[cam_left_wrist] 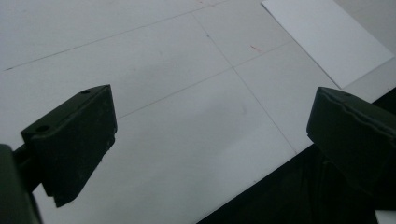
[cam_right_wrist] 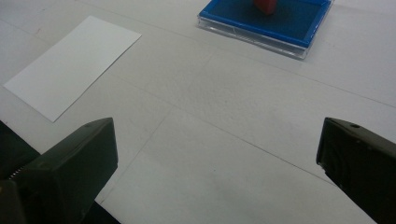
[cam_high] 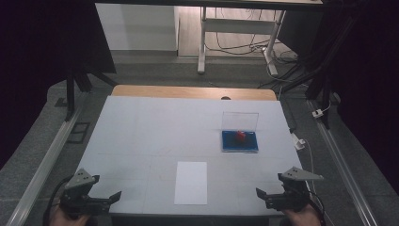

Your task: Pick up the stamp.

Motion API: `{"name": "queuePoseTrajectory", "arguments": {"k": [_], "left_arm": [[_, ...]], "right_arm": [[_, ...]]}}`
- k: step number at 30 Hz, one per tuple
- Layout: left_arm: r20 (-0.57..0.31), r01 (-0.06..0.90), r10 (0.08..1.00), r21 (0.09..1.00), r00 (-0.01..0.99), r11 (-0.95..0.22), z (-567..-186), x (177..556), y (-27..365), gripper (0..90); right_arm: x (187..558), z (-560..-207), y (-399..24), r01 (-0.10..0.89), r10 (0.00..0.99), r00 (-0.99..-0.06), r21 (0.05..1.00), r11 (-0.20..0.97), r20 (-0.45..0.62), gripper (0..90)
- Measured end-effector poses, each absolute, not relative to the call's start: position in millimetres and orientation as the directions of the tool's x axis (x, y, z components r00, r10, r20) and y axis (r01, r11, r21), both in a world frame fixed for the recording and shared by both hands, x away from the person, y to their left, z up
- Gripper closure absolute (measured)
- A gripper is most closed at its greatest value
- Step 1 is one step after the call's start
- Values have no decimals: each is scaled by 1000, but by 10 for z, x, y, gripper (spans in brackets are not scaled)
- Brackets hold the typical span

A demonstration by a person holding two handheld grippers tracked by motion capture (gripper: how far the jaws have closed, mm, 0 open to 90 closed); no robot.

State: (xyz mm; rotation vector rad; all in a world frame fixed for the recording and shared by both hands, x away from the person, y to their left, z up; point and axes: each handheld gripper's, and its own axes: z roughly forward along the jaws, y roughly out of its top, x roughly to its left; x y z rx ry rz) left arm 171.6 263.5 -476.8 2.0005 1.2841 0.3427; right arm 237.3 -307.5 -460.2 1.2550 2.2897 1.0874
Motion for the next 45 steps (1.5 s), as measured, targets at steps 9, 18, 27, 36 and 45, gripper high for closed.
{"name": "queuePoseTrajectory", "arguments": {"k": [9,18,27,36,45], "left_arm": [[-140,677,852,677,505,-289,-4778,1733,2587,23],[-146,677,835,666,531,-314,-4788,1749,2569,28],[-172,689,833,661,526,-298,-4790,1768,2588,27],[-175,693,842,663,511,-283,-4788,1765,2603,12],[-168,699,850,658,500,-281,-4790,1764,2591,13]], "right_arm": [[2369,-4600,-3084,594,823,-559,740,317,97,0],[2374,-4601,-3084,595,816,-569,737,321,104,0],[2367,-4593,-3072,588,811,-577,740,327,100,0],[2389,-4537,-3012,552,795,-602,760,343,79,0],[2458,-4520,-2946,527,778,-627,760,379,47,0]]}}
